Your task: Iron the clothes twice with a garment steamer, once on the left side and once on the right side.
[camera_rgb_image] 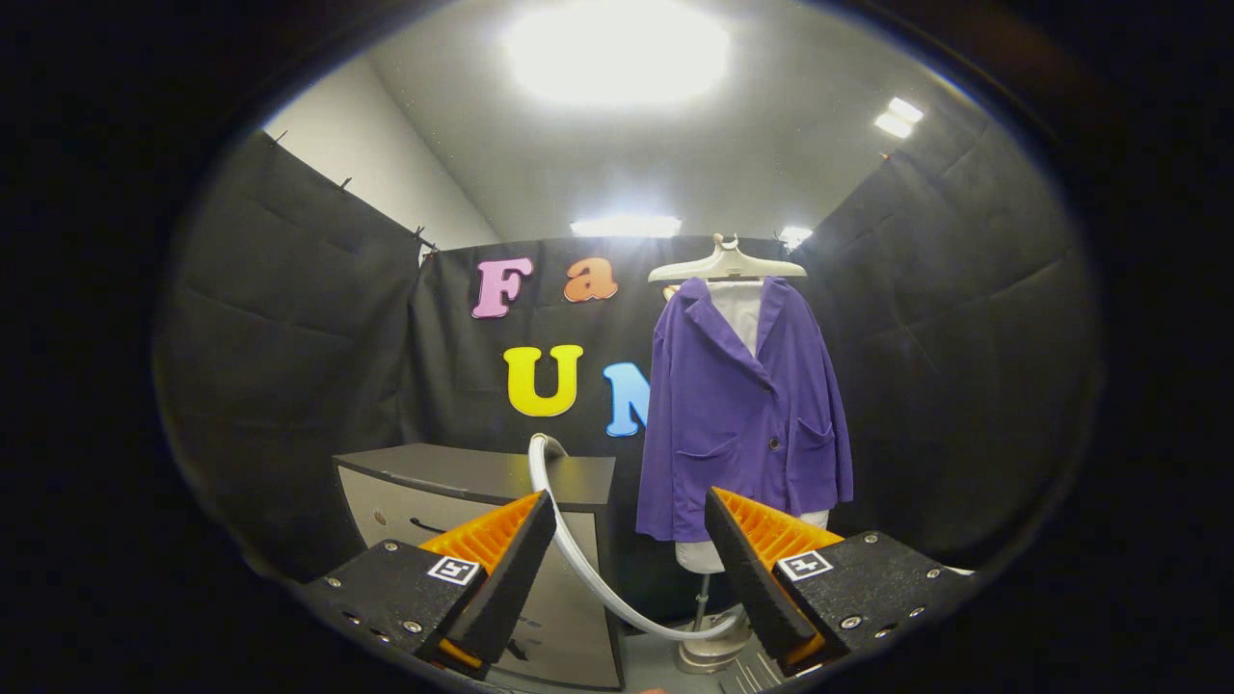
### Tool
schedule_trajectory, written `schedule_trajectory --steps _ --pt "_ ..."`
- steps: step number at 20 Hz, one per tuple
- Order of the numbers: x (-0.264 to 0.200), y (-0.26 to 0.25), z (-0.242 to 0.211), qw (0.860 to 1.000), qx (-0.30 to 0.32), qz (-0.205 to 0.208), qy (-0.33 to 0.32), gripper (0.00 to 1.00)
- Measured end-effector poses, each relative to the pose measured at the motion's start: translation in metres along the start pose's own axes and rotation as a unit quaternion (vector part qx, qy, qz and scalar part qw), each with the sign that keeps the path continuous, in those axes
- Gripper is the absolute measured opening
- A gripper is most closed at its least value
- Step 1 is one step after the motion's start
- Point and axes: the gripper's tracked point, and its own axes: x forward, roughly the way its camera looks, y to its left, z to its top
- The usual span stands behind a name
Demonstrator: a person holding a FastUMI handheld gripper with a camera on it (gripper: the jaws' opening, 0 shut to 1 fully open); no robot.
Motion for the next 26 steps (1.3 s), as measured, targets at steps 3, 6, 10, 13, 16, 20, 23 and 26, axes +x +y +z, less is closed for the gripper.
schedule_trajectory --steps 3,6,10,13,16,20,23,26 --pt "0.0 0.002 0.001 1.0 0.003 0.003 0.001 0.95" --pt "0.0 0.004 0.0 1.0 0.003 0.004 0.004 0.95" --pt "0.004 0.011 0.001 1.0 0.015 0.012 0.013 0.96" --pt "0.013 0.013 0.014 1.0 0.021 0.02 0.012 0.96" --pt "0.036 0.018 0.038 0.999 0.024 0.036 0.008 0.96" --pt "0.084 0.028 0.08 0.997 0.033 0.069 0.004 0.96" --pt "0.127 0.034 0.114 0.995 0.05 0.089 -0.002 0.95" --pt "0.174 0.036 0.138 0.992 0.07 0.106 -0.001 0.95"
